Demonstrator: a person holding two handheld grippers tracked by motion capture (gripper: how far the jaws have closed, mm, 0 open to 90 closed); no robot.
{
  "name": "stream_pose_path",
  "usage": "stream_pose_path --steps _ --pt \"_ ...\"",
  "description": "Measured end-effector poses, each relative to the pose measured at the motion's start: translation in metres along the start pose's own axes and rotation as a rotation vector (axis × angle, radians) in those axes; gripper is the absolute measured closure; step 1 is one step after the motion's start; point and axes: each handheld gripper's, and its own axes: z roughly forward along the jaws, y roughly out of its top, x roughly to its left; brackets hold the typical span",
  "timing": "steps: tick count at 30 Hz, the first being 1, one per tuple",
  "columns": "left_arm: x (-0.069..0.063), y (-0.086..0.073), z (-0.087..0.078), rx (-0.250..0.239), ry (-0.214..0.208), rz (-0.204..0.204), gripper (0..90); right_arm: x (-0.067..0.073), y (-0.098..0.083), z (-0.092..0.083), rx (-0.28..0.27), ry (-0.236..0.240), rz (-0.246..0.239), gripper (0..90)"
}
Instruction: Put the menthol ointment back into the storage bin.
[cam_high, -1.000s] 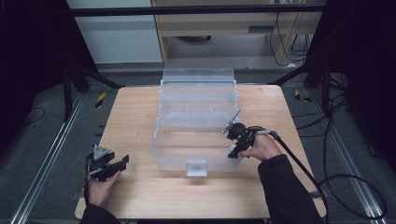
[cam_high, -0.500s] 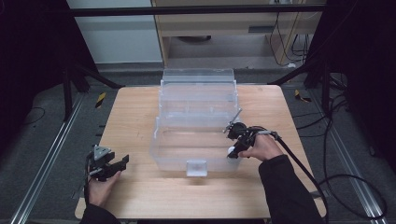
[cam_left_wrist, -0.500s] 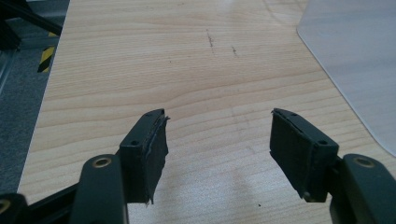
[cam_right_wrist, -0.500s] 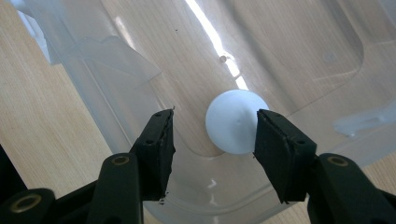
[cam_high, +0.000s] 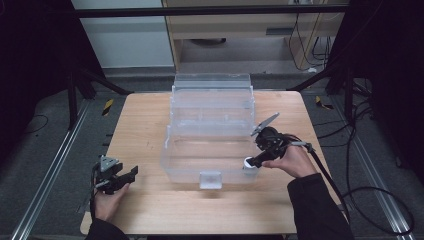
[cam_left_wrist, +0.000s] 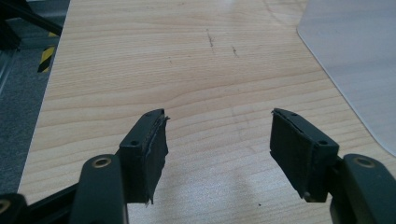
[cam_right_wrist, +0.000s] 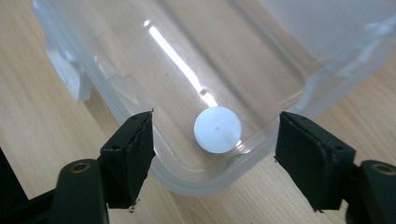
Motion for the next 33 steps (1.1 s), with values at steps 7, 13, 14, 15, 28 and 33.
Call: stream_pose_path --steps 7,13,14,15,28,33 --pt "-0.001 0.0 0.001 0.003 0.001 0.003 35.9 -0.007 -0.041 -0.022 -0.201 -0.058 0.099 18.4" --pt "-0.001 -0.001 0.001 0.002 0.003 0.002 35.8 -0.011 -0.069 -0.02 -0.267 -0.091 0.145 17.2" --pt "-0.001 -0.001 0.001 0.003 0.003 0.002 35.7 -0.013 -0.08 -0.017 -0.294 -0.101 0.164 17.1" --pt "-0.001 -0.001 0.001 0.002 0.003 0.002 35.7 -0.014 -0.085 -0.016 -0.3 -0.102 0.176 17.1" --pt "-0.001 -0.001 0.001 -0.005 0.005 0.008 34.5 -0.035 -0.148 0.011 -0.41 -0.221 0.312 14.9" --pt "-0.001 -0.002 0.002 -0.01 0.005 0.01 33.5 -0.038 -0.163 0.017 -0.42 -0.235 0.336 14.8"
